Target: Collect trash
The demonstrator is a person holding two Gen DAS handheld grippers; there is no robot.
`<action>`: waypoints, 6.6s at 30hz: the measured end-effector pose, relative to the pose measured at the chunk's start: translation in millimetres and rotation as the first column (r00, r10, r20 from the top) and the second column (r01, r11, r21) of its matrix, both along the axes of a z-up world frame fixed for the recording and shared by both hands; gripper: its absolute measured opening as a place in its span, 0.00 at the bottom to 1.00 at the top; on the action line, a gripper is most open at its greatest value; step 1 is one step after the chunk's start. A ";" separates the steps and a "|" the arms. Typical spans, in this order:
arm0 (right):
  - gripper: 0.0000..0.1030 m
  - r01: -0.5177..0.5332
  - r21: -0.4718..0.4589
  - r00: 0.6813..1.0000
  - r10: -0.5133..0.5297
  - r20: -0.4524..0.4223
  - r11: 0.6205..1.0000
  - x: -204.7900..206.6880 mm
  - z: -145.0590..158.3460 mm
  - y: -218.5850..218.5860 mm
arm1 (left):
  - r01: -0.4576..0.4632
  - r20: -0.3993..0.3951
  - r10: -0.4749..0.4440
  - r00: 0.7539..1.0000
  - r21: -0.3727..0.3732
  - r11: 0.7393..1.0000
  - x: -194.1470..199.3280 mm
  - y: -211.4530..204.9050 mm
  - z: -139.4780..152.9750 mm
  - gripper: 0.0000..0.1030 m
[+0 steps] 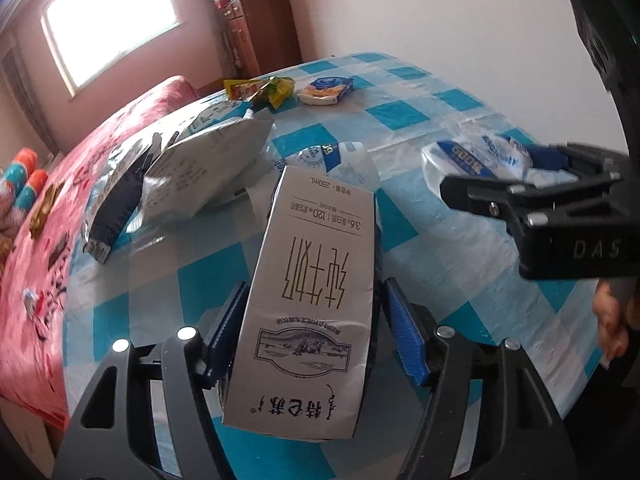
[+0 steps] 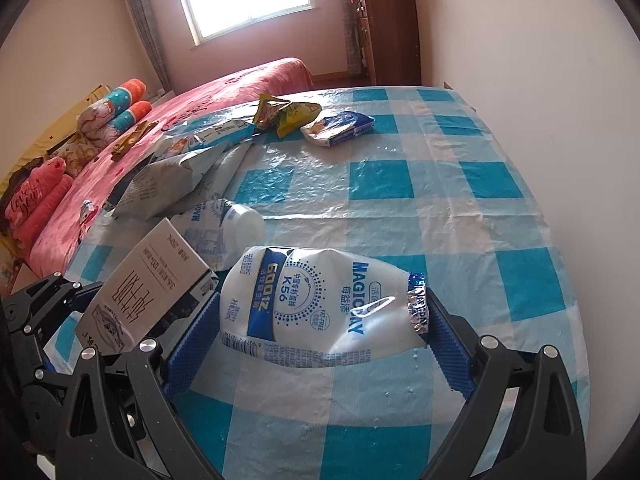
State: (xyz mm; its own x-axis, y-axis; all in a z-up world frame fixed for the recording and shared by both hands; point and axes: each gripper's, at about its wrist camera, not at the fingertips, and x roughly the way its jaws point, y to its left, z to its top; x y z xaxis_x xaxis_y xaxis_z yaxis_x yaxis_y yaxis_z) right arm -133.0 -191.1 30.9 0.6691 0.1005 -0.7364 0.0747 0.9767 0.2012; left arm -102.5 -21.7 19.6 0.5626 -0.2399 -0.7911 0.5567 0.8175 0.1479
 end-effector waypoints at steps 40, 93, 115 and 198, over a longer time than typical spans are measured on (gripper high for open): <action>0.92 -0.548 -0.113 0.832 0.553 0.026 0.829 10.9 60.1 240.6 | -0.525 0.049 0.557 0.829 -0.278 0.805 -64.5 273.6 45.3 0.66; 0.95 -0.789 -0.113 0.610 0.792 -0.027 0.604 7.7 12.3 410.8 | -0.745 0.001 0.834 0.552 -0.448 0.494 -93.9 425.9 -24.2 0.78; 0.95 -0.620 -0.080 0.777 0.625 0.078 0.780 -14.2 19.6 305.9 | -0.679 -0.002 0.723 0.691 -0.346 0.648 -65.3 365.5 8.9 0.78; 0.96 -0.162 0.241 0.987 0.156 0.042 0.957 78.8 -15.6 44.3 | -0.073 -0.018 0.072 0.997 -0.048 0.996 216.1 110.0 15.6 0.77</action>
State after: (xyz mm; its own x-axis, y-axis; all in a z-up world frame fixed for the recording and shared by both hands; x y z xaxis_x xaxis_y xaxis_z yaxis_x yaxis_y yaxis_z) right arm -54.3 -146.8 15.3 0.6458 0.3811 -0.6616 -0.0846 0.8969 0.4340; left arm 113.7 88.3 35.1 0.5671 -0.2371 -0.7888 0.4976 0.8618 0.0987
